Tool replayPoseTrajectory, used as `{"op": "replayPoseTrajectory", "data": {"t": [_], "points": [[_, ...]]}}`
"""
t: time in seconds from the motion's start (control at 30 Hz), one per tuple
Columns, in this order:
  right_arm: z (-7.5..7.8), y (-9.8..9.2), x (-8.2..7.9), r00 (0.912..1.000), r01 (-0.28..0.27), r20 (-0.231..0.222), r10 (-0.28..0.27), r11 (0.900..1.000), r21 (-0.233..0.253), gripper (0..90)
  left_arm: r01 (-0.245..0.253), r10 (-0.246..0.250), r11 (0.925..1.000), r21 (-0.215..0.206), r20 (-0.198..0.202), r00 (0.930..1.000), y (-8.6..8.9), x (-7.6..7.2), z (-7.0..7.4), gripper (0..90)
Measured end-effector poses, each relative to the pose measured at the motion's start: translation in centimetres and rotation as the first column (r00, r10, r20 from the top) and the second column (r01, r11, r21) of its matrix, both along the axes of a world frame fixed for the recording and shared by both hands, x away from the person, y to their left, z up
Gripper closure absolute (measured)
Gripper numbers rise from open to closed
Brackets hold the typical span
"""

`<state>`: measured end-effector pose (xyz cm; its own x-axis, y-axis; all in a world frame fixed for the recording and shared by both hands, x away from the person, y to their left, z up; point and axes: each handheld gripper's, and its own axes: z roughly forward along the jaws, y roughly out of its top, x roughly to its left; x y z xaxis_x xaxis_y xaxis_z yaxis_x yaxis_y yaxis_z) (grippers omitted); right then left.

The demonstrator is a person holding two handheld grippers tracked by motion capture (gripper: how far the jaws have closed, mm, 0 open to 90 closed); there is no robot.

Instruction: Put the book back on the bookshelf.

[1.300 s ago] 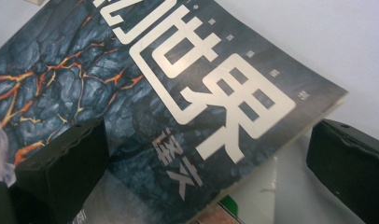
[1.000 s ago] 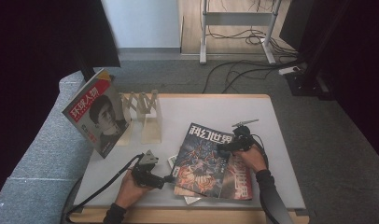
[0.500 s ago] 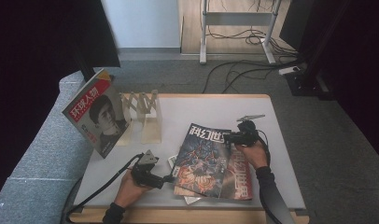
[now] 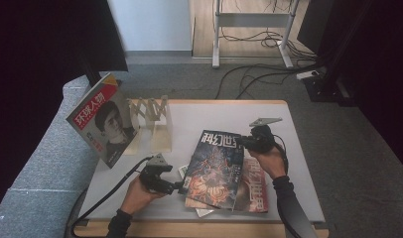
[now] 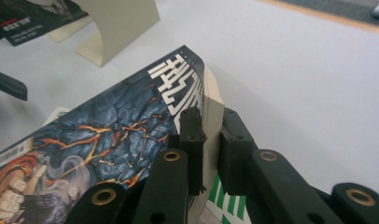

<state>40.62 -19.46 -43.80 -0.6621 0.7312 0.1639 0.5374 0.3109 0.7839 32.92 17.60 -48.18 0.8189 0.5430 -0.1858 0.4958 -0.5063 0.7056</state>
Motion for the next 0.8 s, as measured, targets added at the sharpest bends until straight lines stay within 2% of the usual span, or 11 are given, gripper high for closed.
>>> {"op": "replayPoseTrajectory", "data": {"t": [0.03, 0.17, 0.27, 0.37, 0.43, 0.63, 0.67, 0.7, 0.73, 0.77, 0.8], "points": [[0.4, 0.1, -0.2, 0.9999, -0.005, 0.014, 0.005, 1.0, -0.004, 80.8, 0.0, 0.0, 1.0, 0.0, 0.0, 1.0, 0.0, 0.0, 0.0, 14.4], [1.6, 0.1, -0.8, 0.9984, -0.02, 0.053, 0.021, 1.0, -0.004, 80.9, 0.039, -0.039, 0.9991, -0.014, 0.013, 0.9992, -0.8, 1.1, 2.0, 15.1], [2.2, 0.1, -1.1, 0.9968, -0.026, 0.075, 0.026, 1.0, -0.005, 81.0, 0.059, -0.058, 0.9981, -0.017, 0.015, 0.9982, -1.1, 1.6, 2.6, 17.0], [3.5, -0.2, -1.6, 0.9926, -0.039, 0.116, 0.038, 0.999, 0.006, 81.4, 0.094, -0.094, 0.9955, 0.008, 0.023, 0.9953, -1.8, 2.5, 3.6, 18.3], [4.2, -0.3, -1.9, 0.9902, -0.044, 0.133, 0.042, 0.999, 0.013, 81.5, 0.109, -0.109, 0.994, 0.009, 0.021, 0.9938, -2.2, 3.1, 4.0, 19.0], [5.8, -0.3, -2.6, 0.9811, -0.073, 0.181, 0.068, 0.997, 0.022, 81.5, 0.143, -0.143, 0.9892, 0.034, 0.01, 0.9896, -3.5, 4.4, 4.5, 20.6], [6.3, -0.3, -2.9, 0.977, -0.09, 0.196, 0.084, 0.996, 0.021, 81.5, 0.162, -0.162, 0.9859, 0.045, 0.001, 0.9868, -4.1, 4.8, 4.6, 21.3], [6.5, -0.2, -3.0, 0.975, -0.095, 0.203, 0.089, 0.995, 0.02, 81.5, 0.162, -0.162, 0.9859, 0.045, 0.001, 0.9868, -4.1, 4.8, 4.6, 22.7], [6.8, -0.2, -3.2, 0.9733, -0.102, 0.208, 0.096, 0.995, 0.02, 81.5, 0.183, -0.183, 0.9811, 0.063, -0.007, 0.9831, -4.6, 5.2, 4.5, 23.2], [6.8, -0.2, -3.2, 0.9733, -0.102, 0.208, 0.096, 0.995, 0.02, 81.5, 0.183, -0.183, 0.9811, 0.063, -0.007, 0.9831, -4.6, 5.2, 4.5, 23.4], [7.3, -0.1, -3.5, 0.97, -0.113, 0.219, 0.106, 0.993, 0.019, 81.5, 0.212, -0.211, 0.9733, 0.088, -0.02, 0.9773, -5.1, 5.4, 4.4, 23.6]]}}
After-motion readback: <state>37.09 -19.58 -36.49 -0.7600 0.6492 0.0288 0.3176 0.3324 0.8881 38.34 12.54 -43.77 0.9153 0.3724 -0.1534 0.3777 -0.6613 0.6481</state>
